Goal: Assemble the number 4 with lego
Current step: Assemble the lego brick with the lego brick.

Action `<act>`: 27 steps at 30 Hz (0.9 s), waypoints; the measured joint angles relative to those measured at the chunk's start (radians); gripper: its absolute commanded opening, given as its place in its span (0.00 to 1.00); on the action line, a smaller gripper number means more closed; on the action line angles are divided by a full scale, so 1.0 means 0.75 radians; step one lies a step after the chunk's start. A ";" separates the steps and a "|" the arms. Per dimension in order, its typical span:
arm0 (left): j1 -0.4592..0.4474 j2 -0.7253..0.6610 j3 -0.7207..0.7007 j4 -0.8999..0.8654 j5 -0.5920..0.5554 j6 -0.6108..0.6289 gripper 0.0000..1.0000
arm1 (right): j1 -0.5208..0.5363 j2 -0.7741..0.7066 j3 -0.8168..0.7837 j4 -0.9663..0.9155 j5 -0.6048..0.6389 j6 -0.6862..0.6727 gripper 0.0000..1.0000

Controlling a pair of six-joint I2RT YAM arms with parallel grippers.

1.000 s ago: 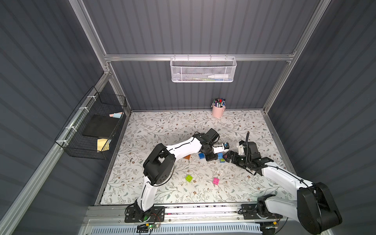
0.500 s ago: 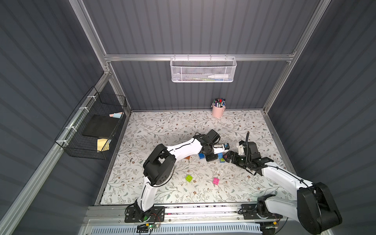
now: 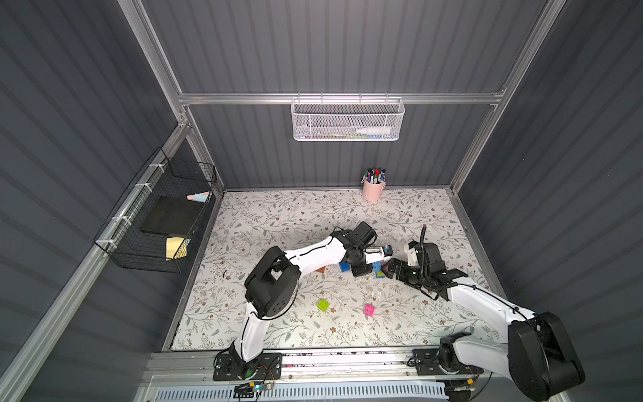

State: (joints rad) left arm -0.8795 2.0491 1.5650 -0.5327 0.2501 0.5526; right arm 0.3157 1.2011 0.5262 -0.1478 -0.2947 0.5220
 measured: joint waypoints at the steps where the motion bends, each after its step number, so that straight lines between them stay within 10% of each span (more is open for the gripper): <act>1: 0.000 0.000 0.000 -0.001 0.001 0.000 0.01 | 0.000 0.000 0.000 -0.001 0.001 -0.002 0.99; 27: -0.015 -0.009 0.037 -0.032 0.009 0.000 0.01 | 0.000 -0.010 -0.012 -0.003 0.030 -0.004 0.99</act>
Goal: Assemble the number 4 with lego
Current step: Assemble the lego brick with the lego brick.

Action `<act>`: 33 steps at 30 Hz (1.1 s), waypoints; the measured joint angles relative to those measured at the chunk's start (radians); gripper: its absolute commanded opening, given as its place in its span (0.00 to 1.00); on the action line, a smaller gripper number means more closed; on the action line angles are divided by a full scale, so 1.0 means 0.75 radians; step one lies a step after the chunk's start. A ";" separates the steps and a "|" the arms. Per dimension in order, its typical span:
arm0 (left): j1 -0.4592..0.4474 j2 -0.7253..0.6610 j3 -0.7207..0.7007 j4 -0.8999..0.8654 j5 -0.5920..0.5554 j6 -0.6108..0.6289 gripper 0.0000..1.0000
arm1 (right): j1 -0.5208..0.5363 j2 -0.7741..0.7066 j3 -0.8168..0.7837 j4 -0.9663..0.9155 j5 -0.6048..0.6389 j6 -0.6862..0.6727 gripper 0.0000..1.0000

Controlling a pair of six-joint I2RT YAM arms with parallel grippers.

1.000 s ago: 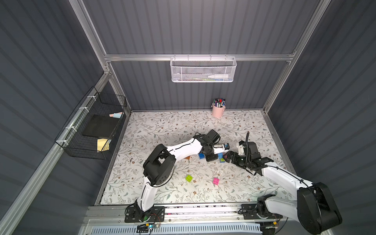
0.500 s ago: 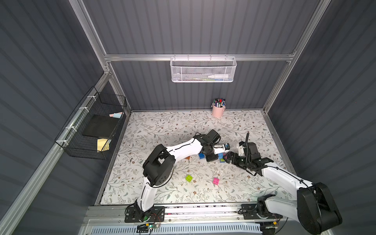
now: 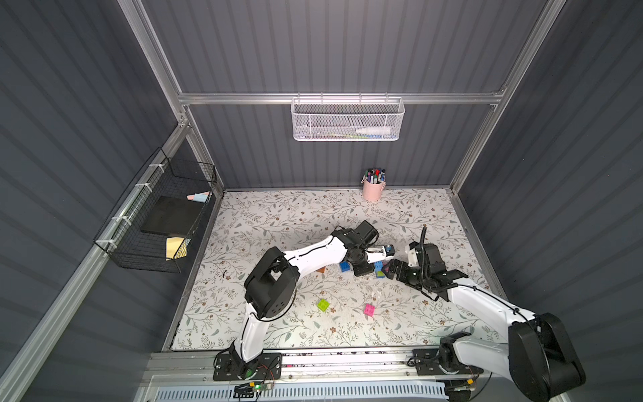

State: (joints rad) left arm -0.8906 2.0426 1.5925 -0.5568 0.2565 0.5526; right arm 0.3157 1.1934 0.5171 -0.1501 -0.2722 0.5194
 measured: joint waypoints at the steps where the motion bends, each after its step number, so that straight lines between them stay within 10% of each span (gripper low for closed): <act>1: -0.002 0.000 0.003 -0.002 -0.001 0.000 0.02 | 0.000 -0.002 -0.001 -0.001 0.001 0.000 0.99; 33: -0.015 0.015 0.010 -0.031 -0.009 -0.030 0.01 | 0.000 -0.161 -0.027 -0.041 0.039 0.001 0.99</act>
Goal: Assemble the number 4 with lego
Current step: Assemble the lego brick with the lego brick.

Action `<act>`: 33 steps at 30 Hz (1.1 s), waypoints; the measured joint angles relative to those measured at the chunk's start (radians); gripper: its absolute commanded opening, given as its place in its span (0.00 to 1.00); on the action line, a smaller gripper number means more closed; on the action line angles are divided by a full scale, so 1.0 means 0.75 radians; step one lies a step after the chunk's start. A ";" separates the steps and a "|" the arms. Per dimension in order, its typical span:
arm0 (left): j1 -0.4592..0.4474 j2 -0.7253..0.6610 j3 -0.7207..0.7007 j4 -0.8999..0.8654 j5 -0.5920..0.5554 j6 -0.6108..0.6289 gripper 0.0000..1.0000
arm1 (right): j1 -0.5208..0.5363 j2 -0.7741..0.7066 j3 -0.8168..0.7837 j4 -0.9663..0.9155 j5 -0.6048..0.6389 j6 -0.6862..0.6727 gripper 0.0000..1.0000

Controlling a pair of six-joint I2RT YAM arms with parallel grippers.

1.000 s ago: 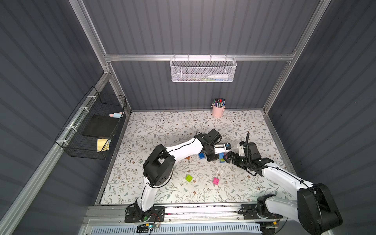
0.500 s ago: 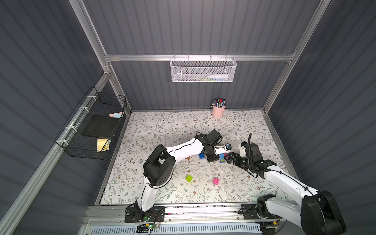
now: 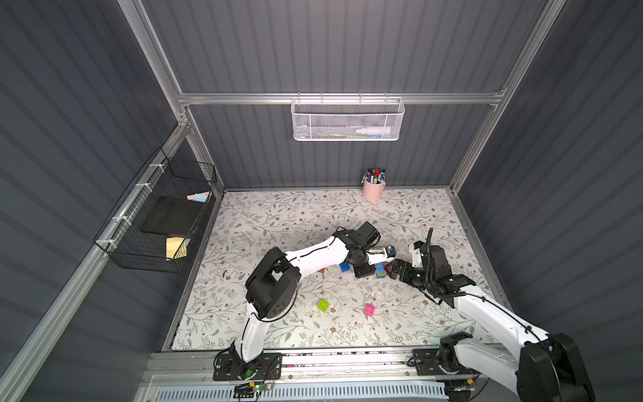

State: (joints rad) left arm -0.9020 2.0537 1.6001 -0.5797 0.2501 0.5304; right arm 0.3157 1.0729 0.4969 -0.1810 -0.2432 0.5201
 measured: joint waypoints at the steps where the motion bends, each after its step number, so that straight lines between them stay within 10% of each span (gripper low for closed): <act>1: 0.001 0.004 0.000 -0.001 -0.002 -0.001 0.01 | 0.000 0.000 0.000 -0.001 0.001 0.000 0.99; 33: -0.007 0.060 0.050 -0.025 -0.041 -0.011 0.00 | -0.001 0.135 0.008 0.043 -0.063 -0.026 0.99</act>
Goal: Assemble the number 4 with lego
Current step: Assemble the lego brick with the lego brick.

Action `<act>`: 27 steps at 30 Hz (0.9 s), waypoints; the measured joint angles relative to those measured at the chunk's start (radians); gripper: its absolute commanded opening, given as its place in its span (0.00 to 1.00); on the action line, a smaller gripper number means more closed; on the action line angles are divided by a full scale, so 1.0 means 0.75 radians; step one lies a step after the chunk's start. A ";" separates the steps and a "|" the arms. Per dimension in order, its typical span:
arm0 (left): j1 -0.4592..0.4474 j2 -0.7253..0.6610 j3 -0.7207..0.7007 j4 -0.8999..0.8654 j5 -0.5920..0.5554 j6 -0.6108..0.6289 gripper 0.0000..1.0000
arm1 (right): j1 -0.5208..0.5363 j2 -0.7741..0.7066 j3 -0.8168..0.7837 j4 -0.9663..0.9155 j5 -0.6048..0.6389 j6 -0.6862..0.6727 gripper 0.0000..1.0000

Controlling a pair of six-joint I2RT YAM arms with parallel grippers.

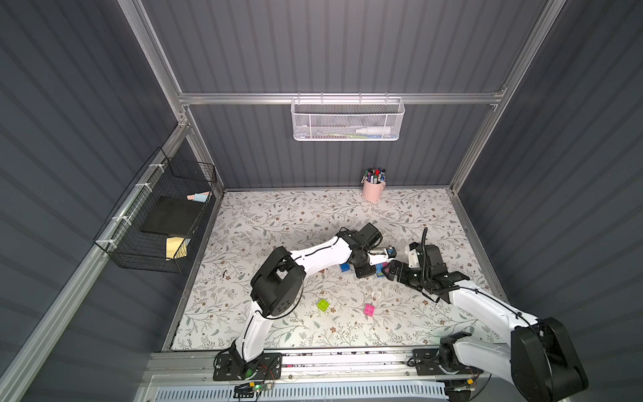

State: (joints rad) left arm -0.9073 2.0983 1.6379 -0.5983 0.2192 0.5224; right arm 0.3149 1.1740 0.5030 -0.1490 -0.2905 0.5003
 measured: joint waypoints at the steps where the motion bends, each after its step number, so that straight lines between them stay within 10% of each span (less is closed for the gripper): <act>1: 0.000 0.002 0.002 -0.001 -0.003 0.000 0.00 | 0.000 0.009 0.000 0.003 0.002 0.000 0.99; 27: 0.005 0.037 0.065 -0.043 -0.048 -0.003 0.00 | 0.001 0.144 -0.063 0.222 0.049 -0.004 0.98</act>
State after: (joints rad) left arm -0.9035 2.1258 1.6863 -0.6308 0.1829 0.5205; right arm 0.3157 1.2819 0.4561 0.0177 -0.2535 0.4973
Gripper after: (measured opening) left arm 0.285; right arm 0.971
